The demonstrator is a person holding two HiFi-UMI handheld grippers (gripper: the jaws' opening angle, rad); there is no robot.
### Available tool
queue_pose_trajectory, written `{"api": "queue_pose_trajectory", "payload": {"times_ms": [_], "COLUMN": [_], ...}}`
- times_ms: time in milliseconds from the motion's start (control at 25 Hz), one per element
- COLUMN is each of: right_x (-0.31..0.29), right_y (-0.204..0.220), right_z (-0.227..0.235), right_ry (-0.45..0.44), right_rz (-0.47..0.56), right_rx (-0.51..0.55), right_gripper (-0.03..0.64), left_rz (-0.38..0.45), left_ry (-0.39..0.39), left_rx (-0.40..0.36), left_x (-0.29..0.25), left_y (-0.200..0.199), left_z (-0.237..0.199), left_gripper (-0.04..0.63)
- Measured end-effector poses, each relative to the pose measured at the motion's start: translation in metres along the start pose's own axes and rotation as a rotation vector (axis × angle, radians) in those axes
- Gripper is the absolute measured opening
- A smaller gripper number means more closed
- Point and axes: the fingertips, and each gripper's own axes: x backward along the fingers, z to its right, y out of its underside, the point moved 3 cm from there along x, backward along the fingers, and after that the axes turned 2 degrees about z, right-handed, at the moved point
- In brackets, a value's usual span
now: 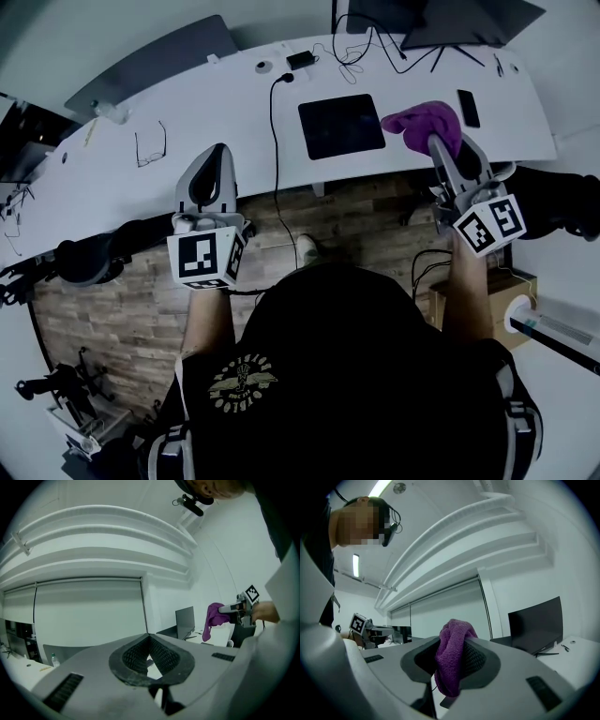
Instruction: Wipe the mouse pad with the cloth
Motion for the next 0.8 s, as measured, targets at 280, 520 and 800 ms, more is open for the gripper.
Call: {"api": "queue_pose_trajectory", "payload": {"times_ms": [280, 520, 800], "right_x": [-0.028, -0.059, -0.079], "right_y": [-0.019, -0.021, -0.011], "right_z": [-0.010, -0.024, -0.034], "right_ry": [0.028, 0.037, 0.029], "right_rz": [0.014, 0.019, -0.023], "right_rx": [0.041, 0.048, 0.042], "right_gripper": [0.098, 0.098, 0.098], "left_rz": [0.031, 0.043, 0.018], "left_ry": [0.034, 0.061, 0.083], "left_rx": [0.022, 0.026, 0.048], "left_x": [-0.027, -0.044, -0.055], "left_y": [0.001, 0.007, 0.022], "left_z": [-0.033, -0.059, -0.070], "left_gripper": [0.003, 0.002, 0.003]}}
